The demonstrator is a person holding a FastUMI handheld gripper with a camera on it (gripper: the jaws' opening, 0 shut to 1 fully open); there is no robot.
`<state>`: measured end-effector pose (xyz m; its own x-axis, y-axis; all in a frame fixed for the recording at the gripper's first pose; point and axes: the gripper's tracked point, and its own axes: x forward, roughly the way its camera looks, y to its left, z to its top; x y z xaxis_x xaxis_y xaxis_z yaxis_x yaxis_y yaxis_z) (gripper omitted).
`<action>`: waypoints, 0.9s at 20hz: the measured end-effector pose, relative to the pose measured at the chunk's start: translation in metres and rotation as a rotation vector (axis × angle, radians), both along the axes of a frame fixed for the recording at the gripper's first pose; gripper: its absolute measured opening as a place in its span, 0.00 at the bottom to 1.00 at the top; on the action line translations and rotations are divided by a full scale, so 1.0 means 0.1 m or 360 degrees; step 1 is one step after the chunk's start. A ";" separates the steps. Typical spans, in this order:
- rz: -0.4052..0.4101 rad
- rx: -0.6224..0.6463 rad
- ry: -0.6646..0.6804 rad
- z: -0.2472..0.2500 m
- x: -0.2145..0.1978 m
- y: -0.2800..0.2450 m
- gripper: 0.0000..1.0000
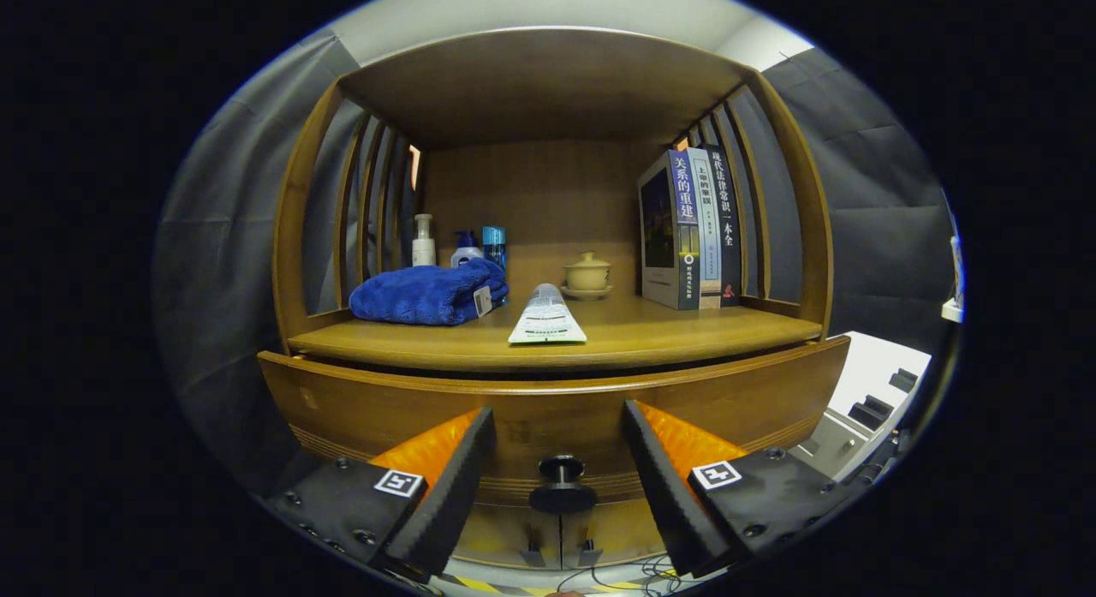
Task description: Pull open the drawer, take out the items inside it, and place them on the countertop above the cabinet.
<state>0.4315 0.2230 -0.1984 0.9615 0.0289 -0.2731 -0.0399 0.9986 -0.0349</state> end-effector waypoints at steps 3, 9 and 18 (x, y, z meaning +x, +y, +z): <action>-0.0004 0.0019 0.0008 -0.01 0.08 0.00 0.98; -0.0006 0.0043 0.0038 -0.04 0.21 -0.01 0.98; -0.0078 0.0151 -0.0039 0.32 0.05 -0.11 0.98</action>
<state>0.4361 0.2121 -0.1668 0.9687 0.0061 -0.2480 0.0090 0.9982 0.0594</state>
